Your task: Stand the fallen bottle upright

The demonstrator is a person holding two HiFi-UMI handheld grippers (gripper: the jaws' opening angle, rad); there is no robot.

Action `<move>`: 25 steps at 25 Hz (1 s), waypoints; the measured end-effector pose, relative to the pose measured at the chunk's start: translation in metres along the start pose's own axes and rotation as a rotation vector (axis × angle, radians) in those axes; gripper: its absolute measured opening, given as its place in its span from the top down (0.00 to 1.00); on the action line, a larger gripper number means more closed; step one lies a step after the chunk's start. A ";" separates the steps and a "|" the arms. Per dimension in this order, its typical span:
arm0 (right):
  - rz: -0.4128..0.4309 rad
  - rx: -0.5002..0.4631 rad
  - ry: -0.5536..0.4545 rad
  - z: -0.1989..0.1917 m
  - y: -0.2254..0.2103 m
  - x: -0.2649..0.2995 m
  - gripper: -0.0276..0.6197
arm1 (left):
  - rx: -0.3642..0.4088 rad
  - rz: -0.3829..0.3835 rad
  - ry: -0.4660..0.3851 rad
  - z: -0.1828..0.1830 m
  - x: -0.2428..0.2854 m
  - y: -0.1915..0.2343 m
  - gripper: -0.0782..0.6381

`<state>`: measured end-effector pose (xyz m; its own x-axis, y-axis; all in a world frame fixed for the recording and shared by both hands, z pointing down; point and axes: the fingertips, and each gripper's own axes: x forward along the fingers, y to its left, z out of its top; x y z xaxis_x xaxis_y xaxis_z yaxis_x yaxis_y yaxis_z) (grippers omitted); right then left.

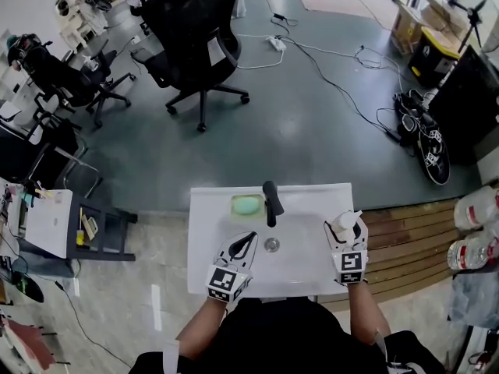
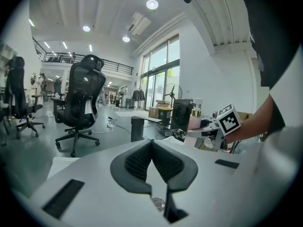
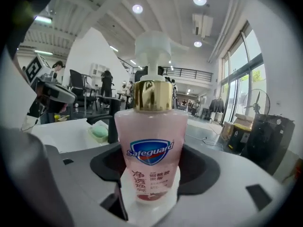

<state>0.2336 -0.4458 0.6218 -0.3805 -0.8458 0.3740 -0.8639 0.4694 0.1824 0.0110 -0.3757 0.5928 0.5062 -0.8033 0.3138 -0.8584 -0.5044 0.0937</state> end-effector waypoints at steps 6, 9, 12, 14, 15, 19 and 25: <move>-0.022 0.068 -0.072 0.024 -0.013 0.028 0.45 | -0.003 0.007 0.009 0.000 0.005 0.001 0.87; -0.038 0.072 -0.086 0.025 -0.022 0.041 0.45 | -0.009 0.018 0.011 0.000 0.006 0.005 0.87; -0.065 0.121 -0.109 0.030 -0.028 0.053 0.45 | -0.007 0.031 0.014 0.001 0.006 0.010 0.87; -0.104 0.166 -0.120 0.030 -0.034 0.060 0.45 | 0.004 0.037 0.018 0.000 0.006 0.013 0.87; -0.133 0.192 -0.124 0.029 -0.039 0.063 0.45 | 0.012 0.039 0.021 -0.001 0.006 0.014 0.87; -0.277 0.270 -0.134 0.024 -0.063 0.067 0.45 | 0.026 0.034 0.036 -0.003 0.008 0.015 0.87; -0.360 0.278 -0.140 0.018 -0.076 0.079 0.45 | 0.034 0.012 0.048 -0.006 0.013 0.015 0.87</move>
<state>0.2626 -0.5531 0.6210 -0.0648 -0.9772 0.2024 -0.9973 0.0704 0.0202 0.0043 -0.3913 0.6041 0.4908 -0.7936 0.3596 -0.8606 -0.5059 0.0581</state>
